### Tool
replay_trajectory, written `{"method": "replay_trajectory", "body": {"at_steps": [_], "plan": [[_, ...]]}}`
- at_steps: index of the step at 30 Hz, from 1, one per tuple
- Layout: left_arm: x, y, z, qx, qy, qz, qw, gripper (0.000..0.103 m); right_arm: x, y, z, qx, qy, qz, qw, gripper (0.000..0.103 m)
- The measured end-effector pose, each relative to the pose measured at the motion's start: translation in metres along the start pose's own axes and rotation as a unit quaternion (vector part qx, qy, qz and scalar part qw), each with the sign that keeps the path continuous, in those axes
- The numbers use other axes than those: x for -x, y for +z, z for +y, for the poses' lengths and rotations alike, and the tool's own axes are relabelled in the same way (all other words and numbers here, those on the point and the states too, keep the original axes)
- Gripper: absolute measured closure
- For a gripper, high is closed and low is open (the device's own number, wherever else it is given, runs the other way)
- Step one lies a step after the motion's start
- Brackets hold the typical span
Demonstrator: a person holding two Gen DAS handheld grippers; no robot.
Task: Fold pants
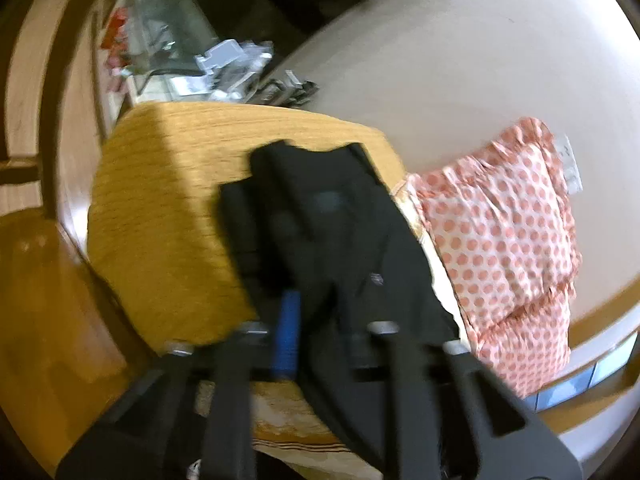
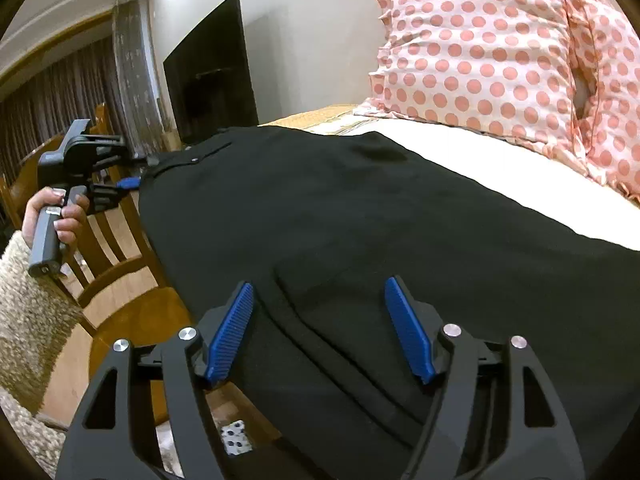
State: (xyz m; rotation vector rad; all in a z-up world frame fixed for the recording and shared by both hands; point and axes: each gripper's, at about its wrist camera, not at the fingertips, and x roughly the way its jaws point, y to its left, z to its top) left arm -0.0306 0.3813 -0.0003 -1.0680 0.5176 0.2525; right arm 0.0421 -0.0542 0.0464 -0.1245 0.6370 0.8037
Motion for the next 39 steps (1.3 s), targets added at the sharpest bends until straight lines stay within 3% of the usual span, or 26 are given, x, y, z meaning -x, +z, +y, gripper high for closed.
{"method": "replay_trajectory", "body": {"at_steps": [3,13,14,16,18,20,29,32,35,39], "plan": [[0.006,-0.004,0.014,0.017,-0.014,0.004,0.9997,0.097,0.000,0.001,-0.002,-0.006,0.004,-0.001,1.000,0.032],[0.017,-0.017,0.010,-0.003,0.003,-0.012,0.9999,0.097,-0.001,0.001,-0.002,0.000,0.002,-0.001,1.000,0.030],[0.019,-0.016,0.011,0.002,-0.004,-0.012,0.9999,0.095,-0.001,0.001,-0.002,0.000,0.002,0.000,1.000,0.030],[0.023,-0.015,0.014,0.012,-0.010,-0.017,0.9997,0.072,-0.001,0.001,-0.002,0.000,0.002,0.000,1.000,0.030],[0.028,-0.014,0.016,0.022,0.001,-0.030,0.9993,0.062,-0.001,0.001,-0.002,0.000,0.003,0.000,1.000,0.030],[0.030,-0.012,0.020,0.032,-0.006,-0.032,0.9990,0.062,-0.001,0.001,-0.002,0.000,0.003,-0.001,1.000,0.030],[0.006,-0.016,0.018,0.056,-0.046,0.032,0.9969,0.061,-0.002,0.001,-0.002,0.001,0.003,-0.001,1.000,0.030],[0.009,-0.017,0.008,0.040,-0.043,0.028,0.9979,0.059,-0.002,0.001,-0.001,0.001,0.003,-0.002,1.000,0.030],[0.012,-0.017,0.000,0.042,-0.073,0.027,0.9961,0.058,-0.002,0.001,-0.001,0.002,0.002,-0.003,1.000,0.030],[0.005,-0.014,-0.006,0.028,-0.059,0.029,0.9974,0.056,-0.002,0.001,0.000,0.003,0.002,-0.003,1.000,0.030]]}}
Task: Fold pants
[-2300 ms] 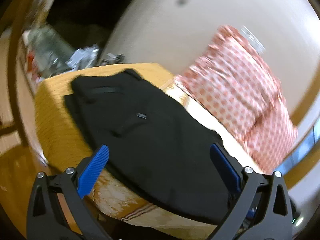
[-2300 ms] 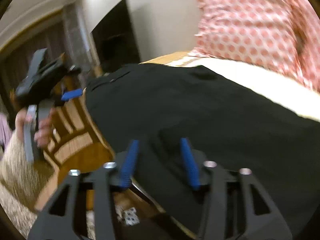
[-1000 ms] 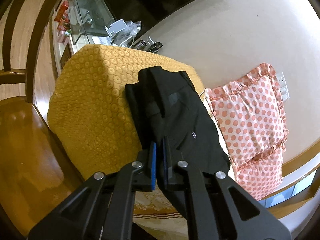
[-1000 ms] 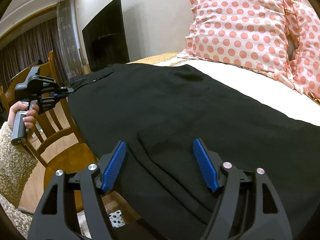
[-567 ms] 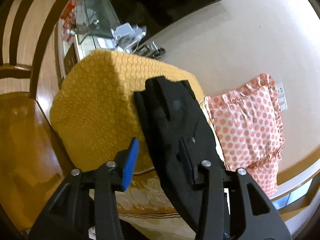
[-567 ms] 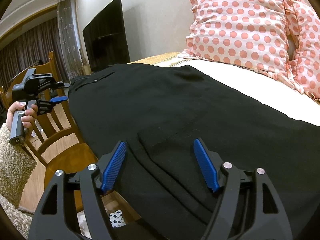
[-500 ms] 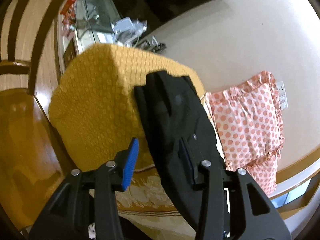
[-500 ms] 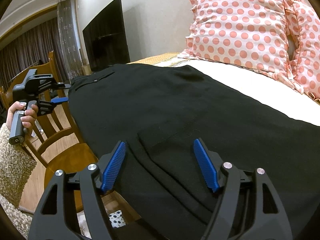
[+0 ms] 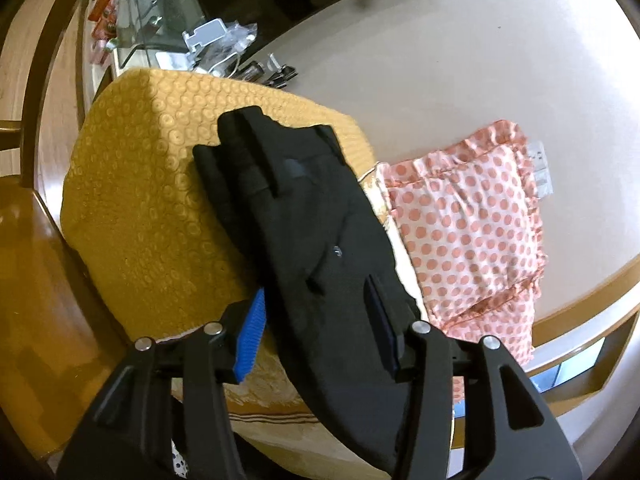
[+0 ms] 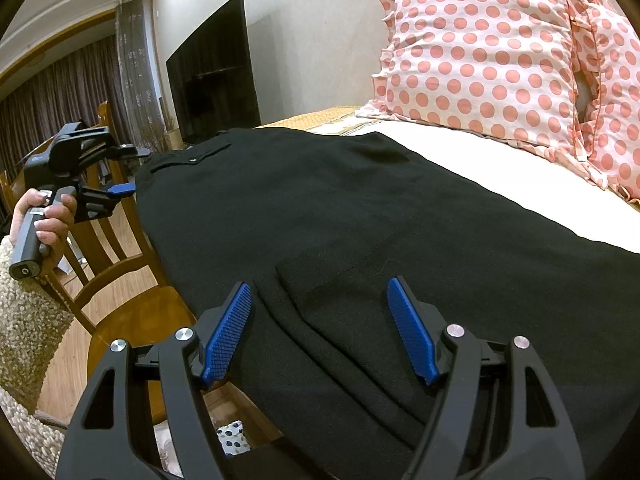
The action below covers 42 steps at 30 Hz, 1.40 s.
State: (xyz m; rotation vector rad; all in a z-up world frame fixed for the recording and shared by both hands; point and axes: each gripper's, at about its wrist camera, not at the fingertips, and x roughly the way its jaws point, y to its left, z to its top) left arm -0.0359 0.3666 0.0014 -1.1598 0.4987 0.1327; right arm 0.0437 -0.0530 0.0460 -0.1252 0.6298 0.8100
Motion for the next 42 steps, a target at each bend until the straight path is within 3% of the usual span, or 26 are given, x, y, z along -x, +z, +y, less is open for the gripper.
{"method": "replay_trajectory", "body": {"at_steps": [4,7,12,17,20,21,22,23,25,28,31,35,42], "plan": [[-0.004,0.006,0.006,0.018,0.004,-0.002,0.9998,0.056,0.000,0.000,0.001,0.000,-0.001,-0.001,1.000,0.030],[-0.003,0.016,0.005,0.010,0.027,-0.021,0.9994,0.056,0.000,-0.002,0.003,0.007,-0.003,-0.005,1.000,0.030],[-0.013,0.032,0.006,0.023,0.034,-0.021,0.9990,0.052,0.005,-0.006,0.009,0.028,-0.008,-0.011,1.000,0.025],[-0.018,0.032,0.002,0.027,0.047,-0.030,0.9981,0.052,0.031,-0.011,-0.004,-0.011,0.027,-0.048,0.998,0.019],[-0.019,0.031,-0.001,0.030,0.056,-0.036,0.9974,0.052,0.048,-0.013,-0.017,-0.034,0.019,-0.063,0.997,0.019],[-0.020,0.031,-0.003,0.026,0.062,-0.037,0.9971,0.056,0.052,-0.014,-0.023,-0.042,0.017,-0.066,0.997,0.019],[-0.021,0.031,-0.005,0.021,0.074,-0.037,0.9963,0.075,0.055,-0.016,-0.028,-0.050,0.015,-0.068,0.996,0.019],[-0.021,0.030,-0.009,0.010,0.091,-0.038,0.9951,0.084,0.060,-0.018,-0.034,-0.060,0.012,-0.071,0.996,0.019],[-0.019,0.030,-0.017,-0.013,0.095,-0.041,0.9945,0.092,0.066,-0.022,-0.042,-0.072,0.005,-0.076,0.995,0.019],[-0.014,0.028,-0.036,-0.053,0.097,-0.050,0.9926,0.094,0.075,-0.029,-0.051,-0.078,-0.011,-0.082,0.993,0.019],[-0.012,0.019,-0.079,-0.131,0.117,-0.068,0.9821,0.094,0.086,-0.036,-0.061,-0.090,-0.023,-0.091,0.991,0.019],[-0.013,-0.003,-0.144,-0.217,0.105,-0.074,0.9677,0.094,0.103,-0.046,-0.077,-0.112,-0.041,-0.105,0.987,0.019],[-0.042,-0.082,-0.262,-0.364,0.019,-0.029,0.9308,0.095,0.144,-0.071,-0.110,-0.170,-0.088,-0.134,0.972,0.019]]}}
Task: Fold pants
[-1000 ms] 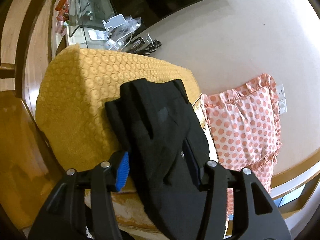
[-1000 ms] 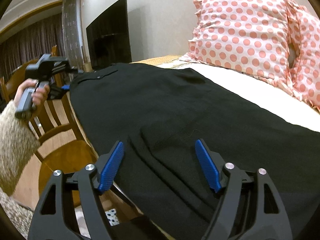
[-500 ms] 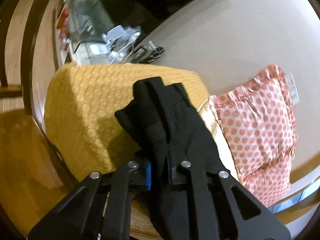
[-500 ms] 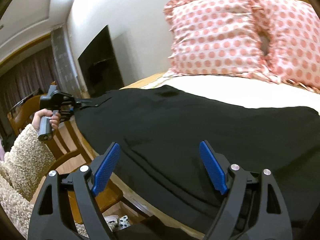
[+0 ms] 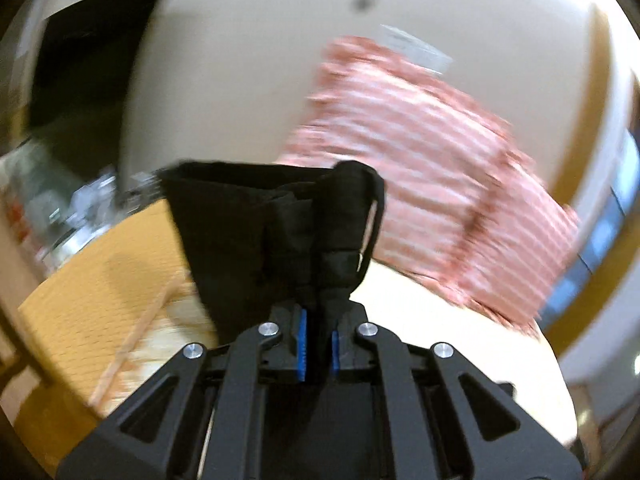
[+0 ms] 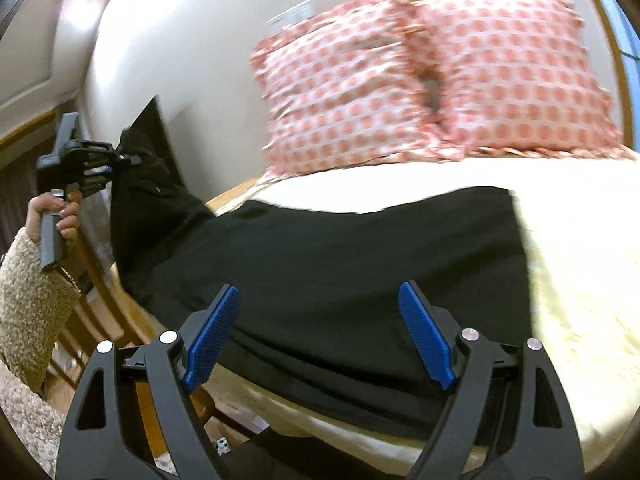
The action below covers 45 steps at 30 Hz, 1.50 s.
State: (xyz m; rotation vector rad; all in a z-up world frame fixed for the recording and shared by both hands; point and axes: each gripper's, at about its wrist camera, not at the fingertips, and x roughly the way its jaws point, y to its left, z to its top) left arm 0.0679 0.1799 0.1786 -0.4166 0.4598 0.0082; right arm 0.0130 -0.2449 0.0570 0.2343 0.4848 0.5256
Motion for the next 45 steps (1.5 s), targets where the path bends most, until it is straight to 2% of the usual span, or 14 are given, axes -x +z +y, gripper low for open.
{"method": "replay_trajectory", "body": {"at_steps": [4,6,11,13,15,23,26,31,35,36,39,41,43,45], "plan": [[-0.018,-0.008,-0.084,-0.075,-0.085,0.015,0.9935,0.096,0.023,-0.001,-0.025,-0.035,-0.035,-0.018,0.999,0.019],[-0.025,-0.024,-0.130,-0.113,-0.142,0.031,0.9829,0.096,0.031,-0.002,-0.034,-0.043,-0.051,-0.024,0.998,0.019],[-0.040,-0.100,-0.217,-0.198,-0.240,0.111,0.9437,0.095,0.053,-0.009,-0.055,-0.062,-0.095,-0.035,0.993,0.019],[-0.058,-0.151,-0.238,-0.244,-0.242,0.169,0.9235,0.095,0.058,-0.011,-0.062,-0.070,-0.110,-0.033,0.991,0.019],[-0.071,-0.181,-0.240,-0.250,-0.247,0.209,0.9125,0.095,0.061,-0.012,-0.069,-0.076,-0.122,-0.031,0.989,0.019],[-0.049,-0.171,-0.239,-0.259,-0.254,0.161,0.9179,0.096,0.063,-0.014,-0.079,-0.087,-0.137,-0.030,0.986,0.019],[-0.045,-0.187,-0.250,-0.300,-0.239,0.162,0.9091,0.095,0.063,-0.014,-0.078,-0.085,-0.144,-0.027,0.986,0.019],[-0.062,-0.217,-0.255,-0.303,-0.243,0.204,0.8987,0.094,0.068,-0.011,-0.078,-0.086,-0.161,-0.035,0.983,0.019],[-0.058,-0.227,-0.253,-0.316,-0.253,0.201,0.8920,0.083,0.080,-0.001,-0.079,-0.081,-0.181,-0.052,0.979,0.019],[-0.055,-0.225,-0.250,-0.314,-0.258,0.198,0.8917,0.073,0.084,0.002,-0.079,-0.080,-0.183,-0.059,0.978,0.019],[-0.031,-0.206,-0.227,-0.284,-0.292,0.166,0.8980,0.021,0.096,0.017,-0.073,-0.065,-0.180,-0.090,0.977,0.019],[-0.013,-0.186,-0.204,-0.258,-0.283,0.105,0.9176,0.011,0.100,0.030,-0.061,-0.044,-0.161,-0.111,0.980,0.019],[-0.010,-0.167,-0.177,-0.233,-0.234,0.060,0.9421,0.005,0.099,0.039,-0.045,-0.021,-0.130,-0.125,0.984,0.019],[-0.021,-0.159,-0.157,-0.213,-0.173,0.051,0.9603,0.005,0.081,0.047,-0.024,0.006,-0.078,-0.110,0.991,0.019]]}}
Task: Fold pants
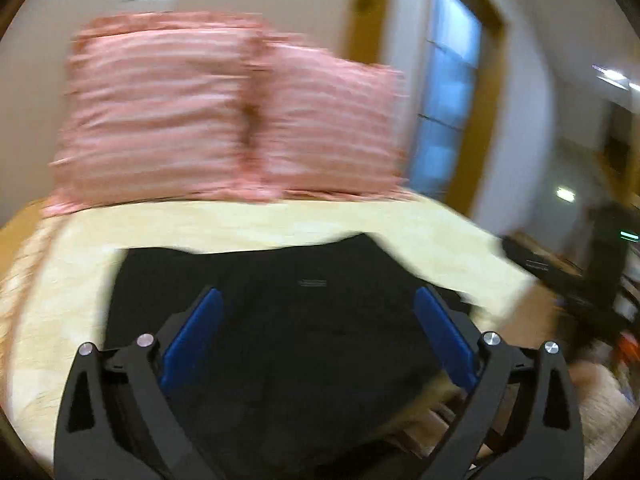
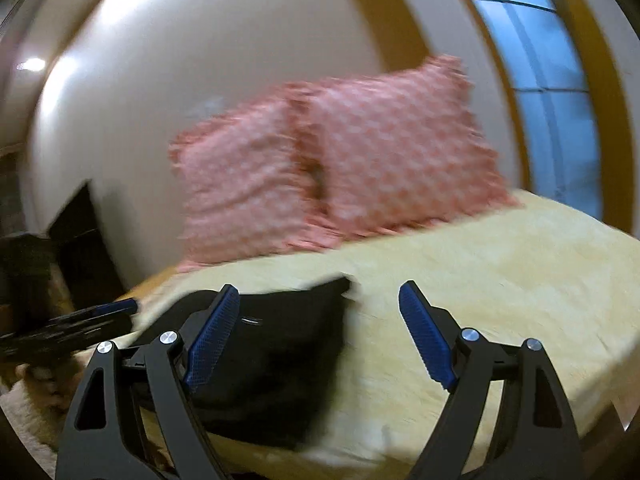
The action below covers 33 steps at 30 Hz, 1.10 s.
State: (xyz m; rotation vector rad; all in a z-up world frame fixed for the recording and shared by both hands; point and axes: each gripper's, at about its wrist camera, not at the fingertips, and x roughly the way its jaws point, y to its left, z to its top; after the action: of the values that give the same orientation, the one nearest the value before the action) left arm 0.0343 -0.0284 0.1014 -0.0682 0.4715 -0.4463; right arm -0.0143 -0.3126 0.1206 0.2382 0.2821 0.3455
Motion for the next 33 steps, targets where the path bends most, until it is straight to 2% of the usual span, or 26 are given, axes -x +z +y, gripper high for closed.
{"method": "replay_trajectory", "body": {"at_steps": [2,5,7,10,12,13,16,18,20,21,24,28,30,33], "plan": [[-0.007,-0.005,0.016,0.018,0.032,0.019,0.9991,0.005,-0.019,-0.002,0.020,0.021,0.026,0.025,0.999,0.019],[-0.017,-0.016,0.030,0.034,0.056,0.041,0.9970,0.005,-0.050,-0.014,0.043,0.046,0.046,0.071,0.995,0.019],[-0.022,-0.022,0.037,0.038,0.069,0.056,0.9953,0.005,-0.067,-0.023,0.047,0.046,0.039,0.103,0.993,0.019],[-0.032,-0.037,0.052,0.050,0.085,0.092,0.9908,0.005,-0.086,-0.040,0.033,0.020,0.006,0.168,0.986,0.019],[-0.035,-0.047,0.062,0.056,0.091,0.103,0.9889,0.005,-0.088,-0.053,0.021,-0.001,0.003,0.193,0.981,0.019],[-0.031,-0.054,0.064,0.047,0.103,0.096,0.9890,0.005,-0.083,-0.056,0.019,-0.001,0.010,0.193,0.981,0.019],[-0.028,-0.059,0.068,0.041,0.098,0.085,0.9908,0.005,-0.078,-0.048,0.021,0.005,0.020,0.203,0.979,0.019],[-0.026,-0.060,0.069,0.041,0.092,0.081,0.9916,0.004,-0.072,-0.030,0.010,-0.024,0.034,0.182,0.982,0.019],[-0.024,-0.062,0.070,0.041,0.086,0.076,0.9926,0.003,-0.070,-0.005,-0.013,-0.063,0.027,0.156,0.985,0.019],[-0.024,-0.062,0.070,0.040,0.083,0.073,0.9931,0.003,-0.074,0.003,-0.026,-0.086,0.023,0.158,0.983,0.019],[-0.022,-0.064,0.071,0.039,0.078,0.065,0.9940,0.002,-0.101,0.011,-0.056,-0.131,0.032,0.203,0.970,0.019],[-0.019,-0.064,0.075,0.046,0.062,0.059,0.9953,0.002,-0.138,0.002,-0.072,-0.129,0.004,0.269,0.954,0.021],[-0.017,-0.064,0.076,0.049,0.055,0.056,0.9958,0.002,-0.149,-0.006,-0.079,-0.146,0.013,0.292,0.945,0.030],[-0.016,-0.065,0.078,0.050,0.049,0.053,0.9962,0.002,-0.152,-0.012,-0.075,-0.134,0.025,0.303,0.943,0.041]]}}
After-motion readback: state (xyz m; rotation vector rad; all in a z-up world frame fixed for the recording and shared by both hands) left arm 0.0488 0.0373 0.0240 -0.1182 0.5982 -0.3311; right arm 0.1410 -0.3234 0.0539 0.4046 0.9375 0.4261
